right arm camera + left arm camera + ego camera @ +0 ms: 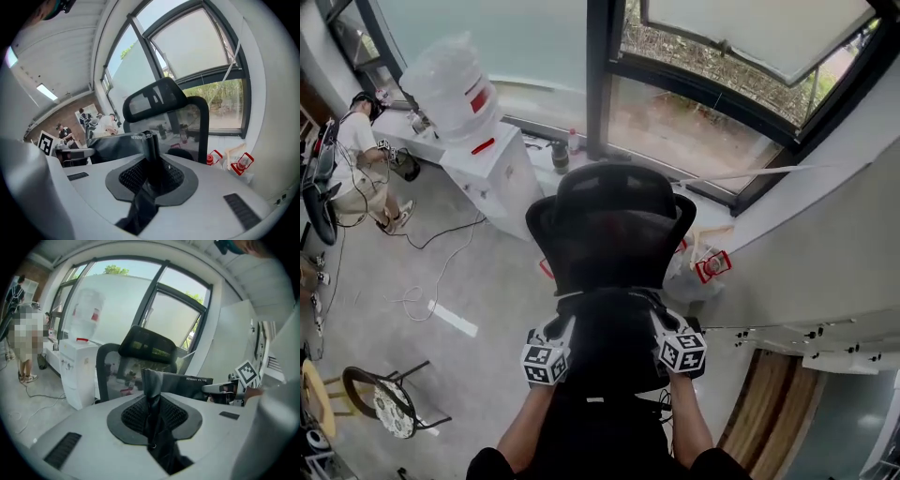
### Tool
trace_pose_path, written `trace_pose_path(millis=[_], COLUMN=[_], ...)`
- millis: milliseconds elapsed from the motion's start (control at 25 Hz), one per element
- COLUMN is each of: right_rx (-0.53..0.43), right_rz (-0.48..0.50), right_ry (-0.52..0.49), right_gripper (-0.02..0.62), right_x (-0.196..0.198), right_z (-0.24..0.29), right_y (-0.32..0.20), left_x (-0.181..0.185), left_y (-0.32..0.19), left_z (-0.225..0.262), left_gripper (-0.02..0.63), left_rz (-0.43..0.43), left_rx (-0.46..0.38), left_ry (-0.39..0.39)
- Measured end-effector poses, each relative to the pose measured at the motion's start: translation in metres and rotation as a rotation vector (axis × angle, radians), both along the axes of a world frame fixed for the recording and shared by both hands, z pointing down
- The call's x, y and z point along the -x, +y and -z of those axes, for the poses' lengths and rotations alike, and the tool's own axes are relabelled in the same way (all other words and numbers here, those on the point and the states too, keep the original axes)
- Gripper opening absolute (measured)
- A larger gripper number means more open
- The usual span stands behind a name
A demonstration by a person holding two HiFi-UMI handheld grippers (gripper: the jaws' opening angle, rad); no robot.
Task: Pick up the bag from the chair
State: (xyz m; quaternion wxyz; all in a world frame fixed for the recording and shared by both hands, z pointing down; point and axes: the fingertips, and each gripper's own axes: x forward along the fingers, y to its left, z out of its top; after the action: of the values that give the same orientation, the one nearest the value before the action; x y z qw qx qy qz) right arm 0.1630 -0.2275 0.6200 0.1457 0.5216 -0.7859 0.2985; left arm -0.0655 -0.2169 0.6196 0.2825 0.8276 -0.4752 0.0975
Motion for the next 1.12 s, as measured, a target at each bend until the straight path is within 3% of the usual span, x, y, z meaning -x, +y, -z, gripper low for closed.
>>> trace_pose_path(millis=[200,360,680,1120], right_rx=[-0.108,-0.181,-0.267,-0.278], right_rz=[0.004,0.007,0.008,-0.004], right_ry=[0.004,0.014,0.019,0.022], right_gripper=[0.046,0.044,0.044,0.044], right_x=[0.003,0.004,0.011,0.018], right_z=[0.058,0.100,0.150,0.164], right_y=[0.007,0.015,0.032,0.052], left_x=[0.002,0.003,0.009,0.013], left_y=[0.002,0.007,0.021,0.025], left_z=[0.058,0.094,0.149,0.164], left_gripper=[0.069,0.067,0.067,0.067], left_rz=[-0.010,-0.009,-0.041,-0.082], left_rx=[-0.128,-0.181,-0.300,-0.307], left_ry=[-0.018,0.014,-0.027,-0.036])
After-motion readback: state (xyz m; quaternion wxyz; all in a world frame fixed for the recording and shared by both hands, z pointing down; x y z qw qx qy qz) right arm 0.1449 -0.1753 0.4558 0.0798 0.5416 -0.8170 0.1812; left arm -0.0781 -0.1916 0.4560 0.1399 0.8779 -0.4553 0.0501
